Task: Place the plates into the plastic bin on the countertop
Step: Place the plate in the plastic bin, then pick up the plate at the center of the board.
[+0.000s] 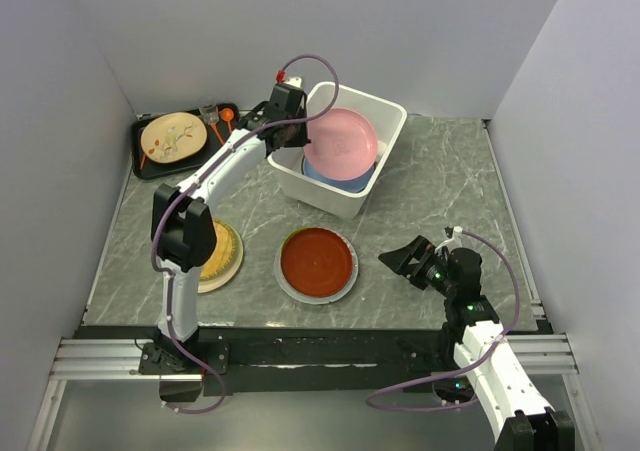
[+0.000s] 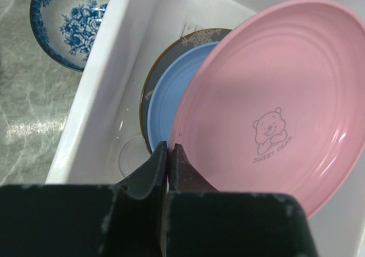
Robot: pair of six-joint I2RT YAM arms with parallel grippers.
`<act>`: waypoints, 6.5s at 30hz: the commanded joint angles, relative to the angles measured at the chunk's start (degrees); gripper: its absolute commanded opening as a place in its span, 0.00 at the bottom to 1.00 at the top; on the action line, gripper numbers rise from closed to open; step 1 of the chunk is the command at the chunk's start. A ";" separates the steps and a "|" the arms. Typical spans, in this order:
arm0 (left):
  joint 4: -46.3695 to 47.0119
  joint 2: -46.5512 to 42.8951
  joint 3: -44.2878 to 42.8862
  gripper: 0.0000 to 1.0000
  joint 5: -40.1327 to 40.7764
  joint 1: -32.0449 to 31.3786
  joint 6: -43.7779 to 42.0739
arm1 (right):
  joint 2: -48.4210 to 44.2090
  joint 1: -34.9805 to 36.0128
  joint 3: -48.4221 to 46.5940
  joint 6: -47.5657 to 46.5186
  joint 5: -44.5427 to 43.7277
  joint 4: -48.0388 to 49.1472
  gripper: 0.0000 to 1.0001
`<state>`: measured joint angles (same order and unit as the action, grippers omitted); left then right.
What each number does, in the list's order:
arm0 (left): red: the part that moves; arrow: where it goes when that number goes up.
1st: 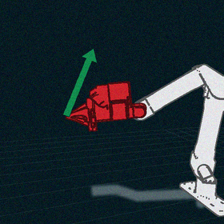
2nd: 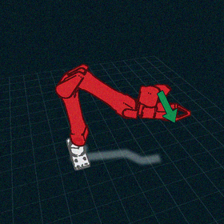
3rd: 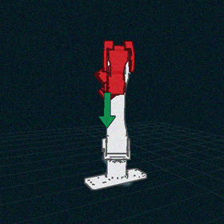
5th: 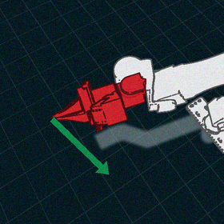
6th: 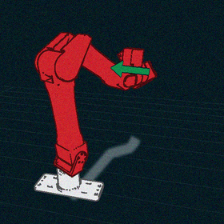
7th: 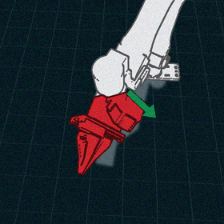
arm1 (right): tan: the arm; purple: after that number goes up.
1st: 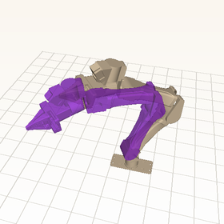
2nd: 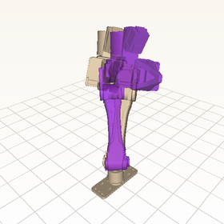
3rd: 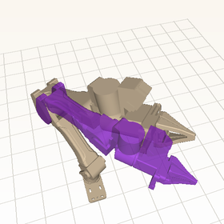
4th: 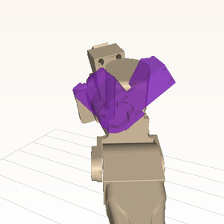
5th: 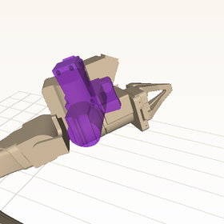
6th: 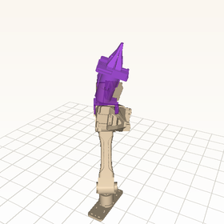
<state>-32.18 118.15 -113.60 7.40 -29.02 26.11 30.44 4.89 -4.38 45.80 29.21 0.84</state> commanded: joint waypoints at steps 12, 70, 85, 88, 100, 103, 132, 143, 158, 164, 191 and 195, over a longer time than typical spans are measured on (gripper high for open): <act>-3.15 2.70 -7.69 0.02 0.33 -0.16 -1.06 | -2.22 -0.05 -1.24 -0.98 -0.56 -1.80 1.00; 5.47 -26.82 21.04 0.72 -3.80 -2.89 3.16 | 12.36 3.20 -13.19 -6.51 1.99 0.30 0.82; 7.93 -33.77 37.57 0.73 -2.39 -2.89 5.44 | 23.61 14.00 -19.08 -7.83 -4.07 0.74 0.60; 7.32 -35.70 40.82 0.73 -1.69 -2.89 5.44 | 25.10 15.85 -19.70 -7.75 -5.30 1.35 0.57; 8.28 -40.72 49.78 0.74 -3.27 -2.80 7.11 | 30.29 21.57 -22.07 -6.25 -7.41 3.64 0.43; 8.63 -41.07 51.11 0.74 -3.88 -2.80 7.38 | 30.47 22.80 -22.51 -6.08 -8.20 3.38 0.42; 8.63 -44.05 55.77 0.74 -4.23 -2.80 6.59 | 40.58 31.33 -28.84 -5.20 -19.19 -0.49 0.00; 8.98 -45.37 56.82 0.74 -3.44 -2.71 6.59 | 37.51 31.41 -29.63 -5.90 -21.56 -3.13 0.00; 10.30 -45.11 58.84 0.75 -3.97 -2.45 7.29 | 33.99 31.41 -29.28 -6.51 -22.35 -5.32 0.00; 10.91 -44.93 59.28 0.75 -4.24 -2.36 7.47 | 31.97 31.41 -29.54 -7.04 -22.80 -6.82 0.00; 11.35 -44.58 60.78 0.78 -4.94 1.06 7.20 | 21.95 31.24 -33.76 -8.01 -25.26 -15.34 0.00; 11.18 -44.23 60.78 0.78 -5.11 1.50 6.85 | 21.68 31.24 -35.60 -8.53 -26.48 -16.13 0.00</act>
<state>-22.50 74.08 -52.80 3.20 -28.03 33.47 53.32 35.88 -35.94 38.39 5.06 -14.76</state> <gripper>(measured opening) 0.781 0.017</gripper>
